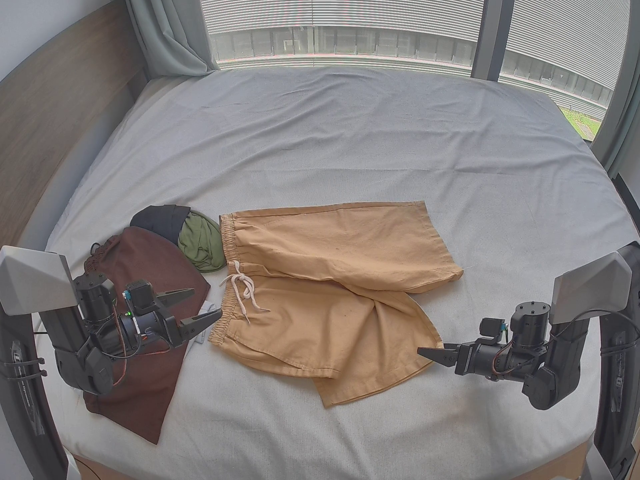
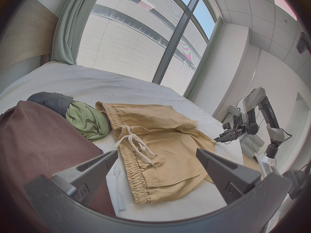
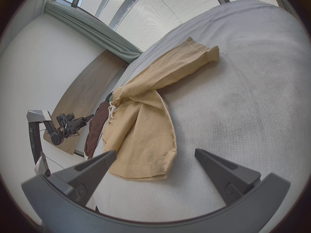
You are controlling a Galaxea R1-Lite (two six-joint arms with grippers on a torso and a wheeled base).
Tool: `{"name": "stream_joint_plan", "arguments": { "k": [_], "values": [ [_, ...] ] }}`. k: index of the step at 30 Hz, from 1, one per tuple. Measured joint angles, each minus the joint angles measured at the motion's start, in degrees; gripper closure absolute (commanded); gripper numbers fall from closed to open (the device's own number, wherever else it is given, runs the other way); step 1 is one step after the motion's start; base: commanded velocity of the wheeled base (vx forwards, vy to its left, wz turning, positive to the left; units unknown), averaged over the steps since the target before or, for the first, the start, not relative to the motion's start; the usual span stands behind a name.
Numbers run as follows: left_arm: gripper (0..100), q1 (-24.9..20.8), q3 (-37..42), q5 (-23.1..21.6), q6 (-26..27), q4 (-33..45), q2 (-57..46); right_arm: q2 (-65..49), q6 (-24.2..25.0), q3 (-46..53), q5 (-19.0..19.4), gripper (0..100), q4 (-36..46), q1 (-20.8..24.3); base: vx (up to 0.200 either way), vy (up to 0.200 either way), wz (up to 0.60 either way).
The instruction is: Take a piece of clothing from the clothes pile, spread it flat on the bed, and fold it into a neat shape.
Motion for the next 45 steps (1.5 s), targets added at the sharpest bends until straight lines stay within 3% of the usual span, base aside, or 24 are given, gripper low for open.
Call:
{"name": "stream_joint_plan", "arguments": {
  "k": [17, 18, 30, 45],
  "values": [
    [0, -0.13, -0.06, -0.06, 0.0, -0.02, -0.11, 1.16, 0.04, -1.56, -0.4, 0, -0.02, 0.18, 0.0, 0.0, 0.0],
    [0, -0.17, -0.06, -0.13, 0.07, -0.02, -0.11, 1.17, 0.01, -1.69, -0.51, 100, -0.02, 0.16, 0.0, 0.0, 0.0],
    [0, -0.16, -0.02, -0.35, 0.13, -0.02, -0.11, 2.22, -0.16, -2.58, -0.82, 100, 0.0, -0.45, 0.0, 0.0, 0.0],
    [0, -0.35, -0.02, -0.41, 0.1, -0.02, -0.13, 2.07, -1.83, -7.07, -3.72, 100, 0.02, -5.33, 0.0, 0.0, 0.0]
  ]
}}
